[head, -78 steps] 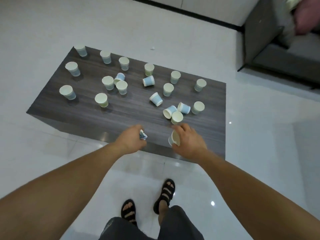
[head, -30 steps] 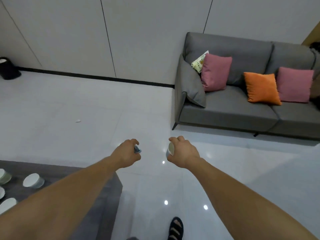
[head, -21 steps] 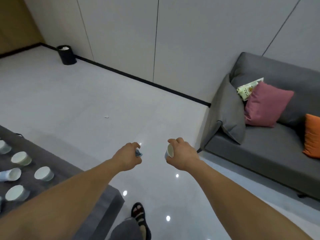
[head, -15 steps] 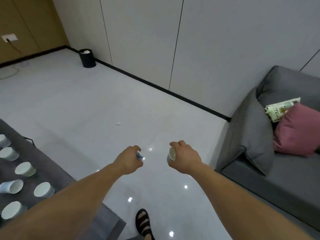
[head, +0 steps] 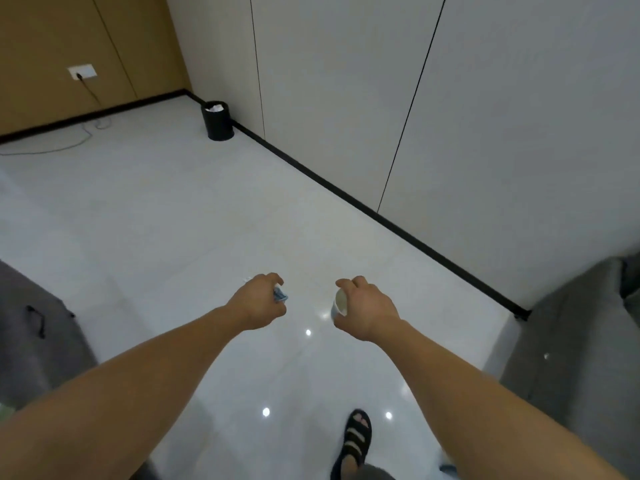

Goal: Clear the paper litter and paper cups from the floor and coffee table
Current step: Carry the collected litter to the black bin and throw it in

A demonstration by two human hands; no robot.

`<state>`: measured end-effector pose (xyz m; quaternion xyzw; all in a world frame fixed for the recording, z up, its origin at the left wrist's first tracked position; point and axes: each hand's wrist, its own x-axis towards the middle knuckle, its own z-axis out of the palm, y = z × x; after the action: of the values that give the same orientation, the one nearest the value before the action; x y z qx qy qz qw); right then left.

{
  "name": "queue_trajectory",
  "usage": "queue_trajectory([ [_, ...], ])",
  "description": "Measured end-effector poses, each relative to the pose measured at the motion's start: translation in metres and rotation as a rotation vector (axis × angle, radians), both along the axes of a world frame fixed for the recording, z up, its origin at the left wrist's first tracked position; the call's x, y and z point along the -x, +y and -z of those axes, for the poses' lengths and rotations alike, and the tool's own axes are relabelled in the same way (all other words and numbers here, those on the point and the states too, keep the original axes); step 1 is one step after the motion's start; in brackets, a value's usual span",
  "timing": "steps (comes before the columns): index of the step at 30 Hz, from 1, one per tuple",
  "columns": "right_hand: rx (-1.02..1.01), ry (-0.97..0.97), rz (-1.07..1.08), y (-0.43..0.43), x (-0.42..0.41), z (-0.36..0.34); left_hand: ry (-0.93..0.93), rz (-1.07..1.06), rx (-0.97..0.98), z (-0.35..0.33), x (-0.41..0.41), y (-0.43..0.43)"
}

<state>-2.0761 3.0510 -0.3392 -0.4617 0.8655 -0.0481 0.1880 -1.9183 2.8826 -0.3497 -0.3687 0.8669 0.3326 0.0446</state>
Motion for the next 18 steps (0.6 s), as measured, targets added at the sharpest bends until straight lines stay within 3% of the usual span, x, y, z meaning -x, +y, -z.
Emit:
queue_trajectory([
  [9, 0.002, -0.001, -0.197, -0.152, 0.169, -0.022, -0.046, -0.205, 0.013, -0.009, 0.122, -0.11],
  [18, 0.007, 0.018, -0.322, -0.355, 0.292, -0.024, -0.02, -0.282, 0.027, -0.005, 0.25, -0.296],
])
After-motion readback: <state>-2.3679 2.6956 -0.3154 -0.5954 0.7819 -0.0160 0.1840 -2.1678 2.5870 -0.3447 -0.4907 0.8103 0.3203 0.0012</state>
